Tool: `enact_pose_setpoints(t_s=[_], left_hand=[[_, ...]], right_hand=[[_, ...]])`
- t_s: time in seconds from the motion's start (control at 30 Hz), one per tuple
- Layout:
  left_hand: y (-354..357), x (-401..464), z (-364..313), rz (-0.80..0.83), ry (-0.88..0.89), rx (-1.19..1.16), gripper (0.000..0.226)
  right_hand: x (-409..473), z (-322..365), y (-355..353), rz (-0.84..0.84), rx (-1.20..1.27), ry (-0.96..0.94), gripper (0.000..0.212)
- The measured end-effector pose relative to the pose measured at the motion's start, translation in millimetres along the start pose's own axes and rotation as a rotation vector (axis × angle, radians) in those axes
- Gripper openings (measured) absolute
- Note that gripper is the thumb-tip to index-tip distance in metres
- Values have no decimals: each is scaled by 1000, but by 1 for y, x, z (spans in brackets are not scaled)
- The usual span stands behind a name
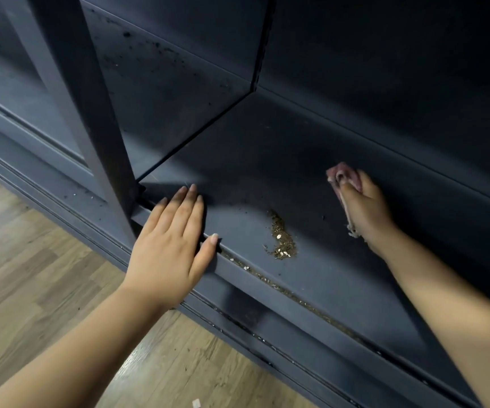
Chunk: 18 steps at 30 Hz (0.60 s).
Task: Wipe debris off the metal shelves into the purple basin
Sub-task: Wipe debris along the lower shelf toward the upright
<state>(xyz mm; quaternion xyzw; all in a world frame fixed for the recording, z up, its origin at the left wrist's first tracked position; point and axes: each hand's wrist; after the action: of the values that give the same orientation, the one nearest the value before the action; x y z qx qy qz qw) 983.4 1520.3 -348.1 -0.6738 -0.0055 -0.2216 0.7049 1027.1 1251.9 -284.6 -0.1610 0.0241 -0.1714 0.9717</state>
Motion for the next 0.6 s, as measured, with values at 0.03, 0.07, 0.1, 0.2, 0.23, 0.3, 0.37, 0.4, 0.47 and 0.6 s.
enact_pose_setpoints(t_s=[0.03,0.07,0.1,0.2,0.23,0.3,0.37,0.4,0.47,0.6], left_hand=[[0,0,0,1,-3,-4,73],[0,0,0,1,-6,-8,73],[0,0,0,1,-7,-11,73],[0,0,-1,-4,-8,-14,73],[0,0,-1,-2,-7,-17,73],[1,0,0,3,-6,-24,72],[1,0,1,8,-5,-27,72],[1,0,0,9,-7,-29,71],[1,-1,0,7,-8,-36,72],[1,-1,1,4,-7,-36,72]], right_hand=[[4,1,7,43,5,17,17],[6,3,18,100,17,28,16],[7,8,31,166,54,24,16],[1,28,68,411,148,-24,18],[-3,31,78,487,143,-52,22],[-9,36,92,597,110,-66,30],[-16,39,98,695,219,54,30],[-18,40,96,713,273,106,27],[-24,38,88,733,326,142,19],[-36,31,76,743,314,109,24]])
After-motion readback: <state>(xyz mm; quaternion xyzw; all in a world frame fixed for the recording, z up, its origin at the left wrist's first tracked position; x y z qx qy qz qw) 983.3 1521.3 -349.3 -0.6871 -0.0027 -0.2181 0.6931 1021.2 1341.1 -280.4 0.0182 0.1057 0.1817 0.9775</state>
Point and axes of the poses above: each hand's wrist, its own x-axis towards the middle knuckle, its own y-axis out of the palm, z = x × y, and after that the axes turned 11 degrees about x, right-handed
